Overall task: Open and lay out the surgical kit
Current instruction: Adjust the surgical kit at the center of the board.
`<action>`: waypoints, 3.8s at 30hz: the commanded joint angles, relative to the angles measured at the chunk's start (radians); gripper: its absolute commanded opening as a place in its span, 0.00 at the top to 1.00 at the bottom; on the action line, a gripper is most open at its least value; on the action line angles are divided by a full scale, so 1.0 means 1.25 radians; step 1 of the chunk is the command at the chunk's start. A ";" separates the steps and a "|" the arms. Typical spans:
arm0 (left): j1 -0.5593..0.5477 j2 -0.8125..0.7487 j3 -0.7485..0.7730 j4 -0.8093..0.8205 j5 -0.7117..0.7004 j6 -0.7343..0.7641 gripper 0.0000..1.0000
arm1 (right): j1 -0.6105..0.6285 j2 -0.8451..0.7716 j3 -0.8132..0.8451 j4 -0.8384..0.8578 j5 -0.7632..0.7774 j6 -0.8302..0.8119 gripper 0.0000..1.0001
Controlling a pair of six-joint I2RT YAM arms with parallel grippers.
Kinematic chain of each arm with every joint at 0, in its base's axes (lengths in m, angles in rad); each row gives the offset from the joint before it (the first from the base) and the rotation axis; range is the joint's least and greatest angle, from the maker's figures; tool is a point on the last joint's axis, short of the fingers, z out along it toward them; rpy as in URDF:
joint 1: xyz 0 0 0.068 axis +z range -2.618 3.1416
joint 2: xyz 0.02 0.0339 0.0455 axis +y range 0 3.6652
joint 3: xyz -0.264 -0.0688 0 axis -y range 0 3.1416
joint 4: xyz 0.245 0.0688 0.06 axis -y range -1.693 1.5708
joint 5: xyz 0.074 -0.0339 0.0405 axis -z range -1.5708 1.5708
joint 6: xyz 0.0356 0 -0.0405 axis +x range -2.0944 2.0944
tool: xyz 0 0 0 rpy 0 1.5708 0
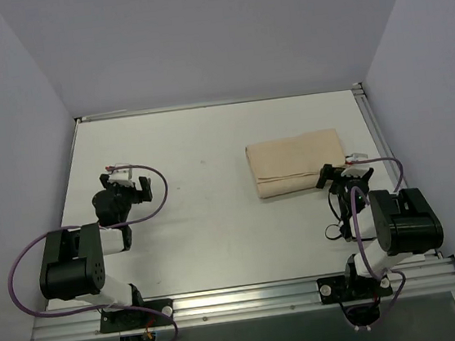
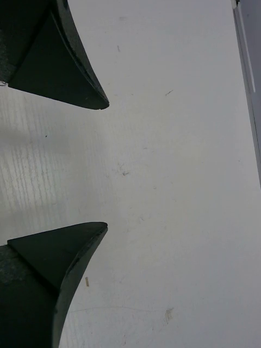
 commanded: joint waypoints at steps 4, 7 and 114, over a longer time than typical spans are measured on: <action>0.004 0.000 0.014 0.043 0.011 -0.003 0.06 | 0.004 -0.178 0.014 0.122 0.049 0.000 0.00; 0.004 -0.002 0.014 0.043 0.011 -0.003 0.06 | 0.002 -0.322 0.148 -0.253 0.076 0.030 0.00; -0.295 0.535 1.177 -1.263 -0.007 0.057 0.37 | 0.518 -0.032 0.637 -1.141 -0.042 0.353 0.50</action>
